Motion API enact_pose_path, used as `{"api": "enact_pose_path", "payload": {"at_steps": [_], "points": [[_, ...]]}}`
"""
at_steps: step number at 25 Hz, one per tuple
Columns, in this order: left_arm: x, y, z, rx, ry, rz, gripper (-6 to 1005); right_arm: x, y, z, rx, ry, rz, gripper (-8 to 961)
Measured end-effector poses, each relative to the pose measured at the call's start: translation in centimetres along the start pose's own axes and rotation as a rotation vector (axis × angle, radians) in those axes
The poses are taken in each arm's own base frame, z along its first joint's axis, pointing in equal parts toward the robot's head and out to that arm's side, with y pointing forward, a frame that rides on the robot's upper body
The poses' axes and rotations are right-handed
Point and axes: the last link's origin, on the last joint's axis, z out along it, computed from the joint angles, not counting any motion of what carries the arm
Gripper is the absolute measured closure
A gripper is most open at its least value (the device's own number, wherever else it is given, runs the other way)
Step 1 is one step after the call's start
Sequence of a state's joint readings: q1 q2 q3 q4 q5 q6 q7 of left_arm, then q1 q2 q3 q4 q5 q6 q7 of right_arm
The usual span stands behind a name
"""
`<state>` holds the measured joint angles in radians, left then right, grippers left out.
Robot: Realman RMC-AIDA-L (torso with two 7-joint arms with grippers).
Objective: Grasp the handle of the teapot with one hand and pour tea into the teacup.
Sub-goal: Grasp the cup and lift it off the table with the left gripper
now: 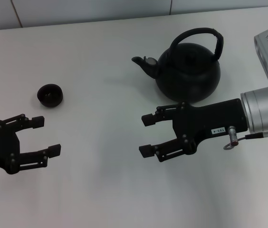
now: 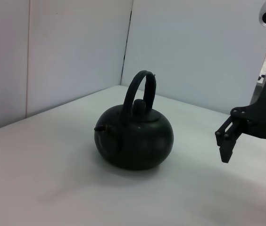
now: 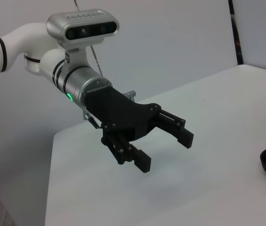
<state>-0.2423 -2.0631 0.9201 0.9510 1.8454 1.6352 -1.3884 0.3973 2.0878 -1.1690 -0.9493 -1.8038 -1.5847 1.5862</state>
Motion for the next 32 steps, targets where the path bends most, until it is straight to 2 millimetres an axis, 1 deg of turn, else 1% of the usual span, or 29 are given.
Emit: {"api": "enact_pose_path", "payload": {"at_steps": [12,15,18,21,23,25,29,32], "points": [[0.0,0.0,0.0,-0.001,0.000,0.000,138,0.1,0.0,0.0,-0.001,0.001,0.003,127],[0.1,-0.3,0.1,0.016,0.003,0.007,138,0.1,0.0,0.0,-0.001,0.001,0.003,127],[0.0,-1.2,0.6,0.088,0.029,-0.002,138,0.0,0.0,0.0,0.003,-0.003,0.000,127],[-0.3,-2.5,1.7,0.177,0.106,-0.052,138,-0.3,-0.1,0.1,0.004,-0.020,-0.014,127],[-0.9,-3.2,2.4,0.249,0.182,-0.097,138,-0.4,0.0,0.2,0.003,-0.030,-0.021,127],[-1.5,-3.4,2.5,0.299,0.238,-0.113,138,-0.4,-0.1,0.2,0.007,-0.032,-0.023,127],[-2.7,-3.4,2.1,0.413,0.349,-0.096,138,-0.4,-0.3,0.2,0.021,-0.035,-0.026,127],[-3.8,-3.1,1.9,0.494,0.387,-0.085,138,-0.6,-0.4,0.1,0.027,-0.050,-0.037,127]]}}
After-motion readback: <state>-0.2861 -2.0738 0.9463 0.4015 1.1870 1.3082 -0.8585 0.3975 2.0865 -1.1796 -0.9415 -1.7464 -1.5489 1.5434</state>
